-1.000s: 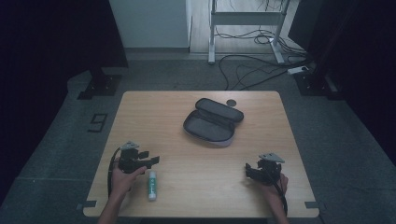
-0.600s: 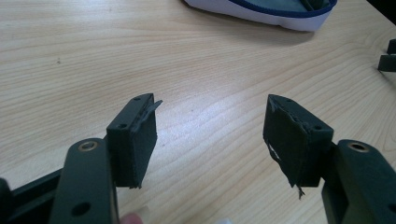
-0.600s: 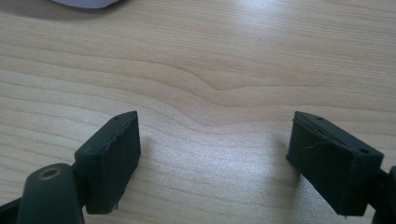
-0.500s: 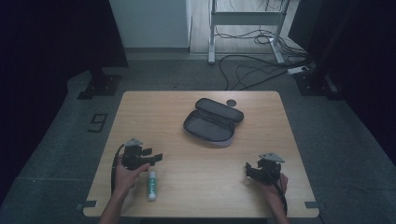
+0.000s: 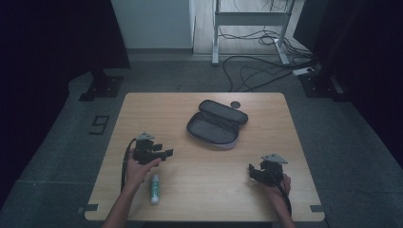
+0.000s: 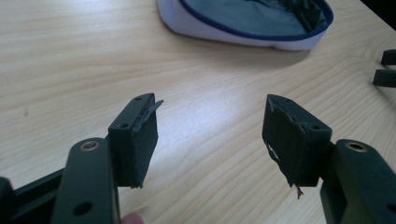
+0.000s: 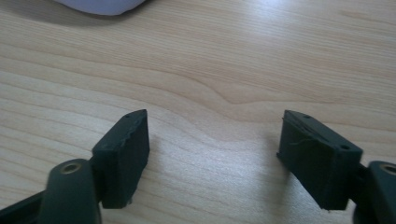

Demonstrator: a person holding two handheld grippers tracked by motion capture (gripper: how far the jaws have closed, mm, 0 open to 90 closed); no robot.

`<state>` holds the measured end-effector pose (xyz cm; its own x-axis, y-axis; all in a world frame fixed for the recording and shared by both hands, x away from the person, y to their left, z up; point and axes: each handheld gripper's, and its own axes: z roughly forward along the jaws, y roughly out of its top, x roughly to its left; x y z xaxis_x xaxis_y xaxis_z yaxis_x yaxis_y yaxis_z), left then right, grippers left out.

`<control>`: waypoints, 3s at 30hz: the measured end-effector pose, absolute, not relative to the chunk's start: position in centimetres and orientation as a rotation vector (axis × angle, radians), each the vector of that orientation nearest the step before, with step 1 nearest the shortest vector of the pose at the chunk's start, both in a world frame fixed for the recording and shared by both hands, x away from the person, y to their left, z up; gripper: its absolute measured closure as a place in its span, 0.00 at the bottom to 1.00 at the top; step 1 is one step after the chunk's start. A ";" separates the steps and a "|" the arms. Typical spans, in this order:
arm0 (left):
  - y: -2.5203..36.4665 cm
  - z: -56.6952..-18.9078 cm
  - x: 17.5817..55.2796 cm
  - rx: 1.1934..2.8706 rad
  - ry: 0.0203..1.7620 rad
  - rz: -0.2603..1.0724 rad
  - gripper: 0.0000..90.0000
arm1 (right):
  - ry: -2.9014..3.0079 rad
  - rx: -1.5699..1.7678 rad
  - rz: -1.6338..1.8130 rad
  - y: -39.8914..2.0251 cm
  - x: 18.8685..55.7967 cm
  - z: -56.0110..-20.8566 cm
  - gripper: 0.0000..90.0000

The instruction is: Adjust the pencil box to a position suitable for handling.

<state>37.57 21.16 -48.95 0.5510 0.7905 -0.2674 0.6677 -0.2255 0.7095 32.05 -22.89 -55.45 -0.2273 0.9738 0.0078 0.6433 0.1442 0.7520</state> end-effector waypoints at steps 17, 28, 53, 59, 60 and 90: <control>17.8 -48.3 40.8 1.972 1.187 0.232 0.40 | 1.949 1.534 0.891 -22.7 32.1 -55.5 0.26; 16.3 -47.8 42.0 1.967 1.180 0.260 0.41 | 1.947 1.536 0.890 -22.6 32.1 -55.5 0.26; 15.1 -49.4 45.4 1.947 1.247 0.218 0.41 | 1.955 1.527 0.890 -22.5 32.1 -55.5 0.26; 14.4 -49.1 46.1 1.940 1.243 0.221 0.41 | 1.957 1.523 0.893 -22.4 32.0 -55.5 0.26; 14.2 -49.3 46.4 1.963 1.252 0.222 0.41 | 1.957 1.524 0.893 -22.4 32.0 -55.5 0.26; 13.6 -52.2 48.9 1.998 1.322 0.189 0.52 | 1.926 1.480 1.027 -20.3 37.1 -51.0 0.35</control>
